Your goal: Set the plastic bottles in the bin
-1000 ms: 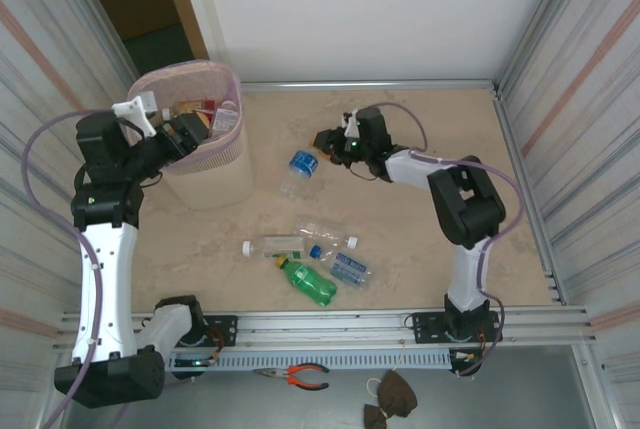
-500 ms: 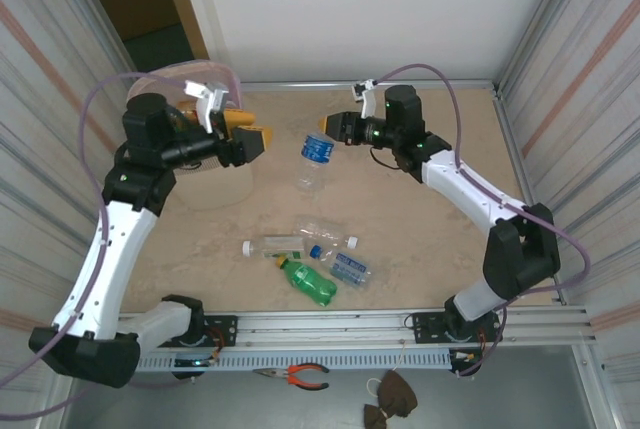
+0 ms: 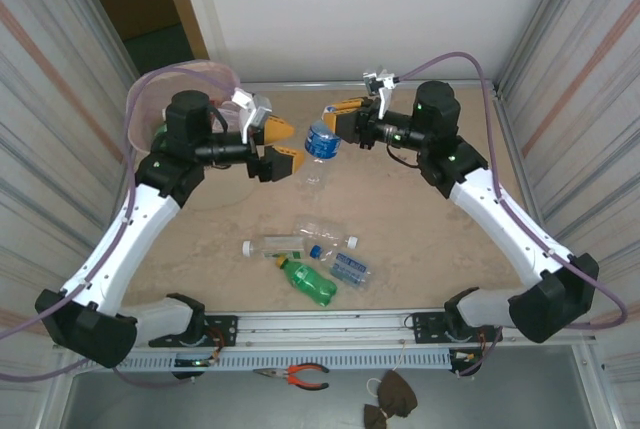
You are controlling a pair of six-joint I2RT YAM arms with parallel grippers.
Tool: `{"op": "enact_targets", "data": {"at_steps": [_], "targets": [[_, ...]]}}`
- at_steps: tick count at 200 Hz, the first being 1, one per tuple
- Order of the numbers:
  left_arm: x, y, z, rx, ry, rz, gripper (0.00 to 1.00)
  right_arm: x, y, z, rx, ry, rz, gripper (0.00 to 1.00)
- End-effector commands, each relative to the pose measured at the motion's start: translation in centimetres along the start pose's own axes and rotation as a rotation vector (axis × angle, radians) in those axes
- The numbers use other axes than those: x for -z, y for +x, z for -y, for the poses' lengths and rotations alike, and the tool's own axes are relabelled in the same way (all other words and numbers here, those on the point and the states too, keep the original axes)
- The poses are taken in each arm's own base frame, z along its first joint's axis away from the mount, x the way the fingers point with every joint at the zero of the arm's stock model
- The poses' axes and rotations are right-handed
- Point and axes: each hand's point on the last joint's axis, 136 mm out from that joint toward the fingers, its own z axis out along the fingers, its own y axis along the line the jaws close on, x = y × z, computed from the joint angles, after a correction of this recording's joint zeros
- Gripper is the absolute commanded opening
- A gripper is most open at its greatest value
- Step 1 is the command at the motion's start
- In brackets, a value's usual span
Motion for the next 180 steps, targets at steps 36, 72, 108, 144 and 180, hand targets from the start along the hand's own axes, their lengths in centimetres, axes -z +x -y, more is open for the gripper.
{"op": "enact_targets", "data": {"at_steps": [36,72,108,144,180], "targets": [[-2.2,0.7,1.6,-0.103,0.115,-0.026,0.87,1.5,-3.7,-4.1,0.13,-0.08,0.066,0.05],[-2.7,1.3,1.1,-0.111,0.113,-0.064,0.85,1.8,-4.1,-5.0,0.152,-0.086,0.067,0.05],[-2.9,1.1,0.4,-0.129,0.079,-0.065,0.86,1.9,-4.2,-6.2,0.179,-0.106,0.068,0.05],[-2.8,0.9,2.6,-0.163,0.2,-0.049,0.82,2.0,-4.6,-7.4,0.203,-0.119,0.08,0.05],[-2.7,0.9,4.3,-0.215,0.256,-0.04,0.77,2.3,-5.1,-8.1,0.217,-0.125,0.093,0.05]]}}
